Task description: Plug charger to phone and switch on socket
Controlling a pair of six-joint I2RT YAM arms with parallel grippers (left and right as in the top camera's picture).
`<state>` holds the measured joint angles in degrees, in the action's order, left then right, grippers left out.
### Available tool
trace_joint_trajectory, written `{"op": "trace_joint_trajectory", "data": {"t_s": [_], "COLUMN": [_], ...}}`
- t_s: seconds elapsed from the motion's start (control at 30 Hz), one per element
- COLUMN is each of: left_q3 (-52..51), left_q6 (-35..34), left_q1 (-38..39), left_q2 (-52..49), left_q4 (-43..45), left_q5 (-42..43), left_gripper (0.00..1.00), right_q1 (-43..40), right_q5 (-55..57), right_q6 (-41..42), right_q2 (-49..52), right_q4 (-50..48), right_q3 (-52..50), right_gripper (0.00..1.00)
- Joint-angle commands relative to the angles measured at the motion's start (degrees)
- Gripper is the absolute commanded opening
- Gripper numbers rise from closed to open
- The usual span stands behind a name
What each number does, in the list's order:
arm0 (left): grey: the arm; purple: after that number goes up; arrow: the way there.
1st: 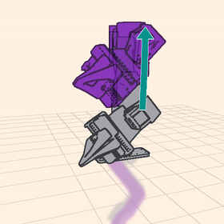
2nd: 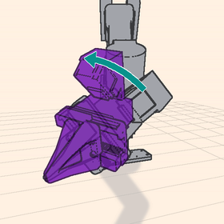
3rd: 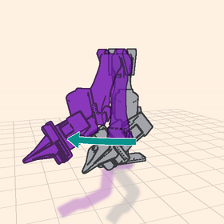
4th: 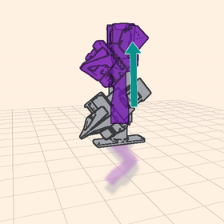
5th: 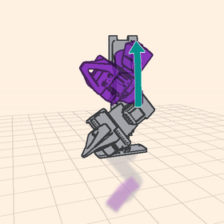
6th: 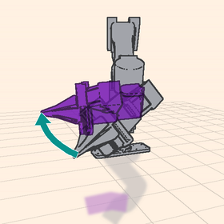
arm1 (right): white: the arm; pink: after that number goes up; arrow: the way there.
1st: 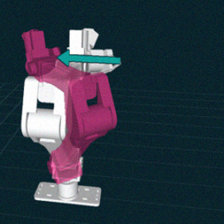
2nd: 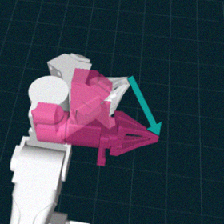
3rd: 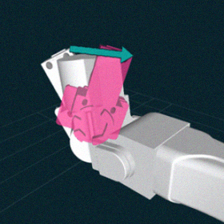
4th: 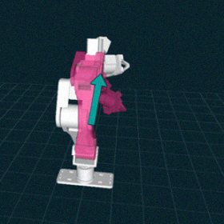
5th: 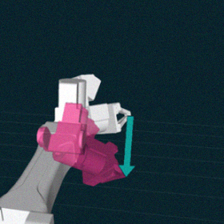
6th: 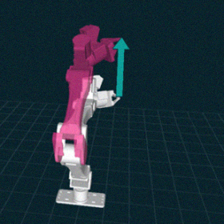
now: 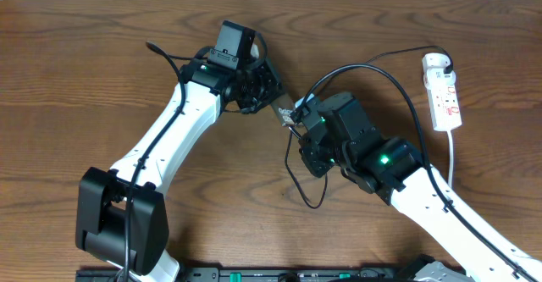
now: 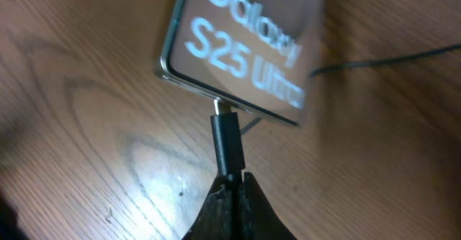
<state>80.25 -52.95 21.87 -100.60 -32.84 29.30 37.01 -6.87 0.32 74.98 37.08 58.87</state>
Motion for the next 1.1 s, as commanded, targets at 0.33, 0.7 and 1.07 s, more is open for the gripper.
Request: {"op": "trace_joint_trajectory", "data": {"t_s": [0.33,0.7,1.07], "left_q3": [1.03,1.01,1.03], "left_q6": [-3.34,-3.32,-4.00], "left_q1": [0.72,1.36,3.34], "left_q2": [1.38,1.38,1.38], "left_q4": [-5.70,-13.42,-13.18], "left_q5": [-7.56,-7.65,-9.27], "left_gripper": [0.07,0.07,0.07], "right_q1": [0.52,0.11,-5.31], "right_q5": [-0.66,-8.37,-22.38], "right_q6": [4.04,6.05,7.61], "right_q2": [-0.09,-0.09,-0.07], "right_q4": [3.61,5.99,6.97], "right_q3": [1.18,1.18,1.18], "right_gripper": [0.01,0.01,0.01]}}
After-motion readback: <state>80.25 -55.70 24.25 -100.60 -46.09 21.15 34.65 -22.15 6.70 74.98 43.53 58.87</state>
